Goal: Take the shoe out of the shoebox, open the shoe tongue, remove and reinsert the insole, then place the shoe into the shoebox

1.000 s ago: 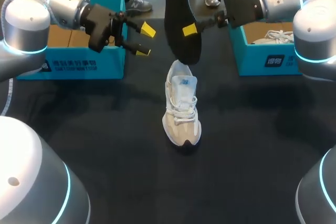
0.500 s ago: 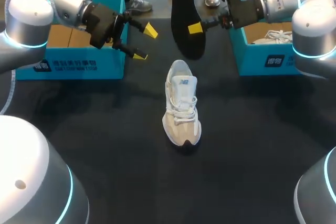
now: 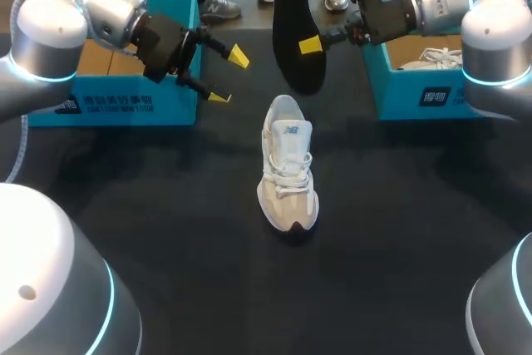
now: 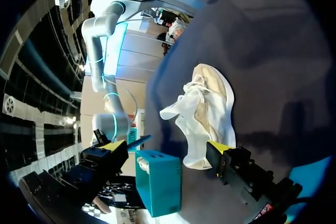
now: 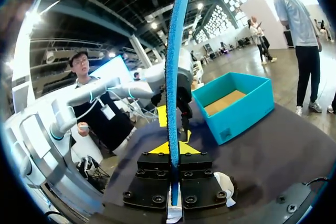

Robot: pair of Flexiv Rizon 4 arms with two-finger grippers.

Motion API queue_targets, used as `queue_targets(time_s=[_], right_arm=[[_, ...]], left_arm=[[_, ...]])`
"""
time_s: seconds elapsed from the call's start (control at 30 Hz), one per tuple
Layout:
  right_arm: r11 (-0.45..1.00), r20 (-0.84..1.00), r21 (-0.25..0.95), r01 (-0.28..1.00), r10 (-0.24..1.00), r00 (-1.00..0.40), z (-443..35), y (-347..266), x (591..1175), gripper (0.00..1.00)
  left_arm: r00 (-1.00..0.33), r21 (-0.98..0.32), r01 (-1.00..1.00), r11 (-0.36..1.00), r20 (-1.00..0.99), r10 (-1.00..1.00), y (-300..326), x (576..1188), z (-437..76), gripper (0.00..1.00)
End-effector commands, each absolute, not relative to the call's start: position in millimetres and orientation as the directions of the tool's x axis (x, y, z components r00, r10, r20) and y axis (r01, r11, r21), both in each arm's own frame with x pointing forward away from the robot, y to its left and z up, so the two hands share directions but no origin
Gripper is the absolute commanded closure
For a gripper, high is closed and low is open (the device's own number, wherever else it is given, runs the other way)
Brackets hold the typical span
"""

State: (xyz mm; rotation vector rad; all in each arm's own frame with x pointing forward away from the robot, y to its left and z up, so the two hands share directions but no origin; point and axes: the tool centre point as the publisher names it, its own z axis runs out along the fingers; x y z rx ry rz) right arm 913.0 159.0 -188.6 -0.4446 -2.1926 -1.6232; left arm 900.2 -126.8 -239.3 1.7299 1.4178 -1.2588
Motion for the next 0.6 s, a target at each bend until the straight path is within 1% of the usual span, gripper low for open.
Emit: queue_targets(time_s=[0.03,0.27,0.6], right_arm=[[0.283,0.472,0.842,0.46,0.028,-0.881,-192.3,161.3,916.2,1.0],[0.296,0.452,0.845,0.445,0.051,-0.891,-206.8,171.0,929.9,1.0],[0.272,0.439,0.86,0.432,0.039,-0.898,-232.2,184.5,934.5,1.0]], left_arm=[[-0.011,-0.143,0.949,-0.28,-0.906,0.424,-125.3,906.1,-245.1,0.0],[-0.059,-0.175,0.955,-0.238,-0.902,0.429,-120.6,909.1,-247.7,0.0],[-0.106,-0.219,0.952,-0.216,-0.894,0.435,-120.1,902.2,-254.8,0.0]])
